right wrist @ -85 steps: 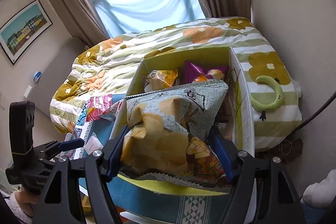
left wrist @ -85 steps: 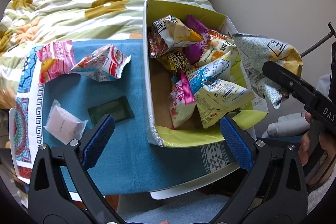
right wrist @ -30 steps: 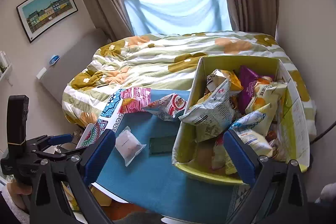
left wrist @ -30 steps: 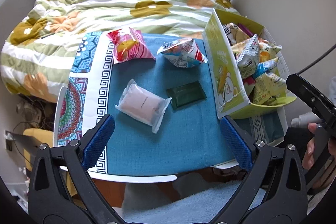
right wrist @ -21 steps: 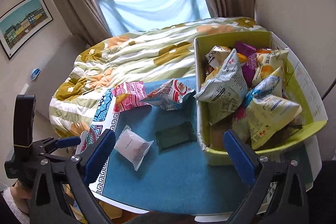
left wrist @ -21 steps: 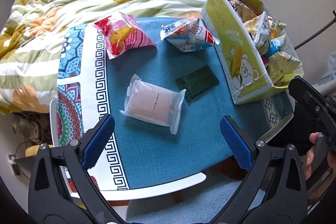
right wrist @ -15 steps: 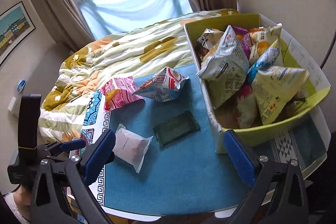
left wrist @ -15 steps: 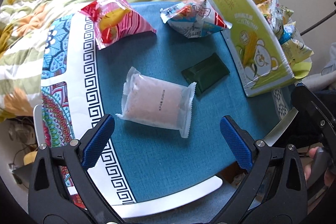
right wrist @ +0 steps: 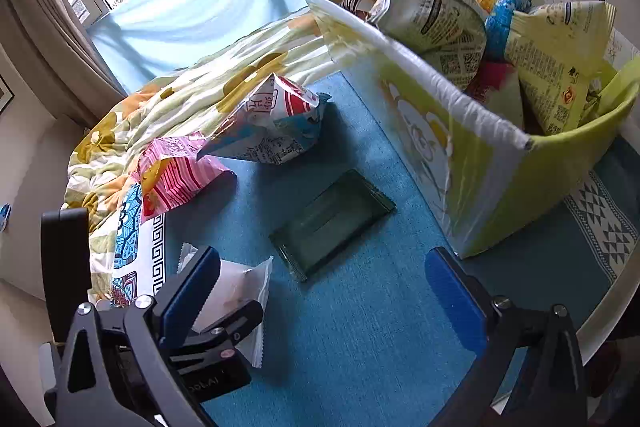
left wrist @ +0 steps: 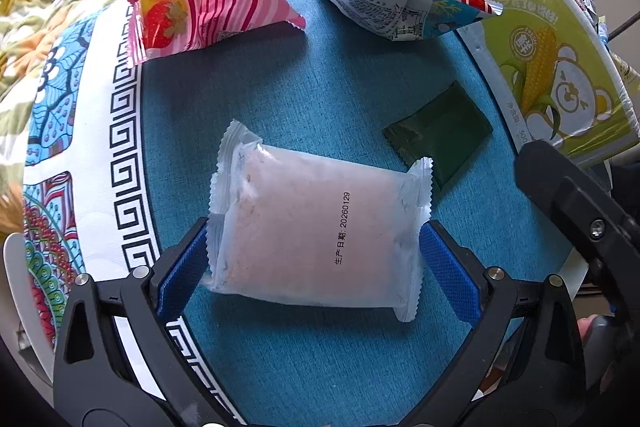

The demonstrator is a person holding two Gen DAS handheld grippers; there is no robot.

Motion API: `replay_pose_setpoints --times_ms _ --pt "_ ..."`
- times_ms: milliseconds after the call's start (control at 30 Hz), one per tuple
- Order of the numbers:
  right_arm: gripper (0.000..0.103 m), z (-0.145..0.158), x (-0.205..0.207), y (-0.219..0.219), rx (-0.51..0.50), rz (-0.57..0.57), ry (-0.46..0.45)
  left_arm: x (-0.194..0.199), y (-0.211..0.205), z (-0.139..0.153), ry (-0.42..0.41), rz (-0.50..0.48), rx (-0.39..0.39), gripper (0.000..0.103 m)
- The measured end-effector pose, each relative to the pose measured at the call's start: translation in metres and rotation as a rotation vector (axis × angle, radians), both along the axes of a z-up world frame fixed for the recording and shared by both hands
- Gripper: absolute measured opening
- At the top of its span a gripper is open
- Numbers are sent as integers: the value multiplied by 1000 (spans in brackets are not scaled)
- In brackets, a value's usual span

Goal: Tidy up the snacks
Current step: 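Grasp the white pastry packet with the left tool while the right tool grasps the dark green packet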

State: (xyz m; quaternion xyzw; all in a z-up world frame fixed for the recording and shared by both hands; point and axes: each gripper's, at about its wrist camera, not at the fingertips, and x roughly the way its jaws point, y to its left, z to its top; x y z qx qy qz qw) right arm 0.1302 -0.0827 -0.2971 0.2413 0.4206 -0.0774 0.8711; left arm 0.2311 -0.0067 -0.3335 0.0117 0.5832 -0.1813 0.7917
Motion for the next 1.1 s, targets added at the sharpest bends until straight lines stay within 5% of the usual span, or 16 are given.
replay_pose_setpoints --times_ms 300,533,1100 --pt "102 -30 10 2 38 -51 33 -2 -18 -6 -73 -67 52 101" --pt "101 -44 28 11 35 -54 62 2 -16 2 -94 -98 49 82" --pt "89 -43 74 11 -62 -65 223 10 15 8 -37 -102 8 72"
